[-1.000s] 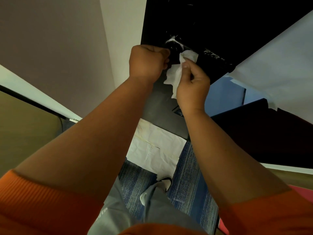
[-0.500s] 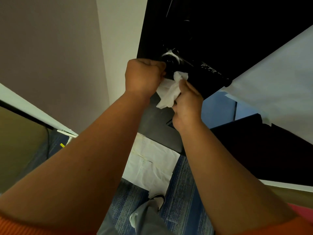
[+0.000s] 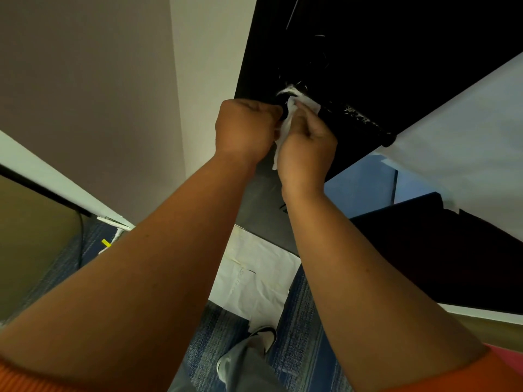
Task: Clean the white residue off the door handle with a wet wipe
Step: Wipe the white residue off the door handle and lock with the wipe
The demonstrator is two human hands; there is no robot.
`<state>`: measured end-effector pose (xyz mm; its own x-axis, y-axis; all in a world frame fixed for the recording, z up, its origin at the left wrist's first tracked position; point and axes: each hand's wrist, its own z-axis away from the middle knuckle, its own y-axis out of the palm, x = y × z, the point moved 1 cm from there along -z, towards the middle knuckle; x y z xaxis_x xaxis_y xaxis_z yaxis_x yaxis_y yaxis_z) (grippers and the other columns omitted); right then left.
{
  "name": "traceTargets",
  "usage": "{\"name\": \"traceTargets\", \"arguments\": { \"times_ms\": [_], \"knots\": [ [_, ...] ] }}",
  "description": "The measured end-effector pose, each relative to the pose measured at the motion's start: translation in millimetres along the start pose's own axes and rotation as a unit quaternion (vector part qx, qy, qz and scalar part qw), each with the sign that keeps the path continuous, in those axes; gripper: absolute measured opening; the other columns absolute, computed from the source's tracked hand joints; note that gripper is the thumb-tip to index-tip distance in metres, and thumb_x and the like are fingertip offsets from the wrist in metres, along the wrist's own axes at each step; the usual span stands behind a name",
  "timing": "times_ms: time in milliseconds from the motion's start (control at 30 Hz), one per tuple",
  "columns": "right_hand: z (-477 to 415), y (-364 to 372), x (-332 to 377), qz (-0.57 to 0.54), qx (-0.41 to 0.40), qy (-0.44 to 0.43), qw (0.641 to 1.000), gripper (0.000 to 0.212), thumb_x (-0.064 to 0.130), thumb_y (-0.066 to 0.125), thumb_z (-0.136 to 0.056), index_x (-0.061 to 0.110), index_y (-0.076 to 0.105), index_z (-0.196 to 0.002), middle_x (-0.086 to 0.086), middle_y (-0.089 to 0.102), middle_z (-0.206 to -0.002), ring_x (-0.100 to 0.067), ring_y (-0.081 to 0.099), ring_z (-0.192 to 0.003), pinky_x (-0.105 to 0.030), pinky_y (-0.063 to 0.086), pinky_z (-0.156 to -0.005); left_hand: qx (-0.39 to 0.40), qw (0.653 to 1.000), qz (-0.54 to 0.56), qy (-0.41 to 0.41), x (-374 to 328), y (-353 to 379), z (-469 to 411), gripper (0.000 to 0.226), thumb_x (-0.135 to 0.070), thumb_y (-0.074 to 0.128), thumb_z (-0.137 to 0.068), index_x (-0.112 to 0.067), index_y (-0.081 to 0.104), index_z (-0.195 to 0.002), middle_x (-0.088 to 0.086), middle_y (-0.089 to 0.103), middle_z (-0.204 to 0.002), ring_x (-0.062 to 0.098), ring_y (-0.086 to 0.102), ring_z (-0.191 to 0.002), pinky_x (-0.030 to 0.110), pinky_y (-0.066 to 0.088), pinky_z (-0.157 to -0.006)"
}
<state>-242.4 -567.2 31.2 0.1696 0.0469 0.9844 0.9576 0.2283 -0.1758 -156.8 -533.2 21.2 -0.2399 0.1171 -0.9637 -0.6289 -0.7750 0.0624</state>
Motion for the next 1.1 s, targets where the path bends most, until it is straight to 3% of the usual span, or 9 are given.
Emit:
{"name": "traceTargets", "arguments": {
  "times_ms": [67,133,300,433,567,700,867,1000,1100],
  "knots": [
    [-4,2,-1,0.034,0.025,-0.027,0.999,0.028,0.007,0.052,-0.103,0.009,0.07,-0.123,0.002,0.066,-0.12,0.012,0.057,-0.092,0.002,0.043,-0.076,-0.004,1.0,-0.002,-0.001,1,0,-1,0.014,-0.014,0.071,-0.088,-0.006,0.081,-0.083,0.014,0.078,-0.081,0.034,0.076,-0.082,0.054,0.062,-0.078],
    [-8,3,-3,0.065,0.036,-0.052,0.996,0.027,0.009,0.052,-0.103,0.012,0.071,-0.122,0.0,0.066,-0.124,0.005,0.06,-0.099,0.002,0.043,-0.077,-0.006,1.0,-0.008,0.0,1,-1,-1,0.015,-0.014,0.071,-0.089,-0.004,0.081,-0.085,0.015,0.078,-0.081,0.035,0.075,-0.081,0.054,0.062,-0.077],
    [-1,-4,-11,0.06,-0.026,-0.053,0.996,0.029,0.007,0.049,-0.104,0.008,0.07,-0.124,-0.009,0.07,-0.124,-0.01,0.062,-0.112,0.001,0.043,-0.081,0.013,1.0,-0.002,-0.001,-1,-1,2,0.014,-0.018,0.072,-0.094,-0.016,0.079,-0.082,0.008,0.079,-0.086,0.025,0.077,-0.08,0.039,0.064,-0.08],
    [-6,-1,-11,-0.007,-0.03,0.054,0.998,0.028,0.01,0.049,-0.104,0.01,0.071,-0.122,-0.003,0.072,-0.114,-0.012,0.067,-0.103,-0.017,0.052,-0.083,0.014,1.0,-0.005,-0.003,0,0,-2,0.015,-0.021,0.073,-0.093,-0.021,0.079,-0.08,0.006,0.079,-0.084,0.018,0.075,-0.074,0.033,0.062,-0.076],
    [-8,-2,-8,-0.063,-0.026,0.115,0.991,0.025,0.013,0.051,-0.104,0.01,0.071,-0.119,-0.001,0.072,-0.107,-0.01,0.067,-0.095,-0.017,0.055,-0.079,0.005,1.0,-0.007,0.0,0,1,-3,0.014,-0.02,0.073,-0.093,-0.02,0.08,-0.08,0.007,0.079,-0.084,0.017,0.073,-0.071,0.033,0.061,-0.074],
    [-3,0,-7,-0.037,-0.047,0.047,0.997,0.027,0.007,0.05,-0.104,0.008,0.07,-0.122,0.0,0.071,-0.109,-0.006,0.066,-0.098,-0.008,0.05,-0.079,0.008,1.0,-0.007,-0.006,3,1,-4,0.022,-0.02,0.072,-0.094,-0.026,0.076,-0.073,0.005,0.078,-0.082,0.022,0.076,-0.079,0.034,0.062,-0.078],
    [-7,0,-4,0.078,-0.019,-0.096,0.992,0.027,0.006,0.051,-0.102,0.006,0.071,-0.12,-0.01,0.07,-0.123,-0.005,0.062,-0.104,0.003,0.042,-0.078,0.001,1.0,0.009,0.007,2,1,0,0.014,-0.014,0.072,-0.092,-0.007,0.081,-0.084,0.013,0.078,-0.084,0.03,0.076,-0.083,0.048,0.063,-0.082],
    [-17,-3,-2,0.259,0.054,-0.17,0.949,0.029,0.021,0.049,-0.103,0.023,0.073,-0.118,0.0,0.066,-0.126,-0.013,0.062,-0.113,-0.004,0.042,-0.076,-0.013,1.0,-0.01,0.011,6,1,-3,0.019,-0.012,0.067,-0.09,0.002,0.078,-0.084,0.023,0.074,-0.081,0.039,0.073,-0.08,0.053,0.061,-0.074],
    [-25,-6,12,0.369,0.097,-0.194,0.904,0.031,0.024,0.042,-0.104,0.031,0.072,-0.101,0.008,0.073,-0.106,-0.013,0.066,-0.097,-0.018,0.047,-0.065,-0.019,1.0,-0.018,0.017,9,1,-5,0.025,-0.01,0.064,-0.09,0.012,0.072,-0.082,0.031,0.067,-0.077,0.03,0.061,-0.064,0.043,0.054,-0.061]
  ]
}}
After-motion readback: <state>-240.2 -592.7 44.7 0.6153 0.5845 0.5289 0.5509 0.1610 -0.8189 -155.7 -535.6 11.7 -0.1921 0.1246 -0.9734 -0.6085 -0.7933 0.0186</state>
